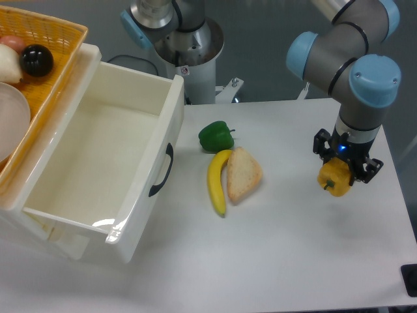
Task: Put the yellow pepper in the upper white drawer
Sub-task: 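Lift the held yellow pepper slightly with the gripper, then carry the yellow pepper over the banana toward the open white drawer, then lower the yellow pepper into the drawer, then open the gripper to release the pepper inside the drawer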
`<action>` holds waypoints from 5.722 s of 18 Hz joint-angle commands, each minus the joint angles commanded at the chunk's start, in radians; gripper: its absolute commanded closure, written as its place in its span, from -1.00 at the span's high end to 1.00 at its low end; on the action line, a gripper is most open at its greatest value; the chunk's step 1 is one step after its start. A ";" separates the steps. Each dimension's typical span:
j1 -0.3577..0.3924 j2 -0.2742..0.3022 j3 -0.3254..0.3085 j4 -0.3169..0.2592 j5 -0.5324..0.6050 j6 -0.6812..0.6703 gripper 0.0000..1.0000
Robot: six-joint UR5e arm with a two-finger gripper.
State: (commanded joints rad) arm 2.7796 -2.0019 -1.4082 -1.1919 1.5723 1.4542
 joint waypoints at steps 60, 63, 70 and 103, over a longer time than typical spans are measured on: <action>-0.526 0.407 -0.207 -0.057 -0.417 -0.795 -0.33; -0.572 0.388 -0.219 -0.057 -0.370 -0.811 -0.33; -0.603 0.325 -0.219 -0.052 -0.325 -0.821 -0.33; -0.644 0.270 -0.207 -0.046 -0.265 -0.835 0.52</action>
State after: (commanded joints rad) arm 2.1353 -1.7319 -1.6153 -1.2379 1.3070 0.6197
